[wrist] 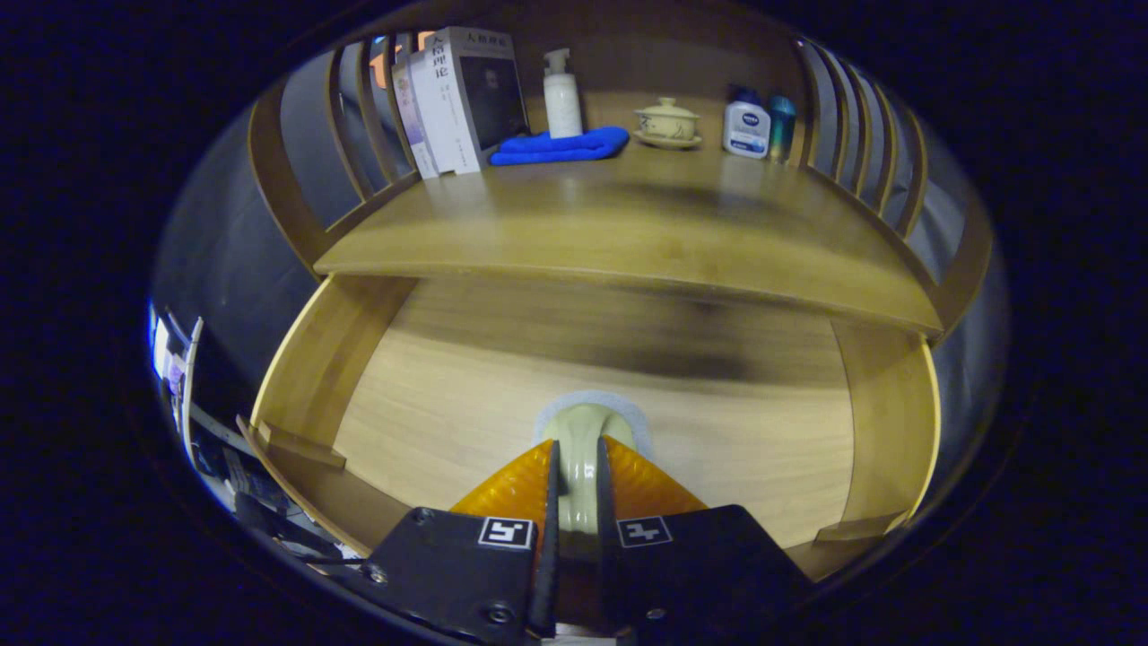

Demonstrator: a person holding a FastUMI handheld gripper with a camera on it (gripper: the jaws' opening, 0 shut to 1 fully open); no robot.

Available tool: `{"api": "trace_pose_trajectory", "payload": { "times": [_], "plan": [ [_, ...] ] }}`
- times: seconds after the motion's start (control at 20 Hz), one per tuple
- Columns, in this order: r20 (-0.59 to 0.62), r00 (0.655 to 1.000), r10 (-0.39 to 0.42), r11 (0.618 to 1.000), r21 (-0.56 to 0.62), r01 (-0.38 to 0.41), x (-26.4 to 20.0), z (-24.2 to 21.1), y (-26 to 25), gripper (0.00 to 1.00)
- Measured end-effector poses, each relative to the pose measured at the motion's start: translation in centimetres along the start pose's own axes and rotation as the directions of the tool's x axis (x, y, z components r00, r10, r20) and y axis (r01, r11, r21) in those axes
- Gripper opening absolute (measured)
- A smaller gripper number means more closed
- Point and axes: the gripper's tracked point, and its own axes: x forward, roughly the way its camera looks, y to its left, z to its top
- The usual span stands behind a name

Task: Pull open the drawer, take out the items inside it, and place them on the countertop above the cabinet.

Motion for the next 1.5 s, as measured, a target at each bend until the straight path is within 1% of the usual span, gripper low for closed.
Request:
{"api": "trace_pose_trajectory", "payload": {
  "times": [0.3, 0.45, 0.65, 0.85, 1.0, 1.2, 1.35, 1.5],
  "plan": [
    [0.088, 0.996, -0.001, 0.999, -0.039, 0.005, -3.6, 2.7, 0.9, 0.21],
    [0.117, 0.993, 0.013, 0.999, -0.046, -0.007, -4.9, 3.7, 1.5, 0.21],
    [0.145, 0.989, 0.012, 0.999, -0.049, -0.005, -6.1, 5.1, 1.6, 0.21],
    [0.191, 0.981, 0.016, 1.000, -0.021, -0.012, -7.0, 8.8, 1.5, 0.21],
    [0.205, 0.979, 0.017, 1.000, -0.001, -0.017, -6.9, 11.9, 1.0, 0.21],
    [0.217, 0.976, 0.013, 0.999, 0.027, -0.019, -5.4, 15.1, 0.2, 0.21],
    [0.218, 0.975, 0.033, 0.996, 0.071, -0.049, -3.7, 16.8, 0.4, 0.21],
    [0.226, 0.974, 0.028, 0.995, 0.091, -0.050, -2.0, 18.1, 0.0, 0.21]
  ]
}}
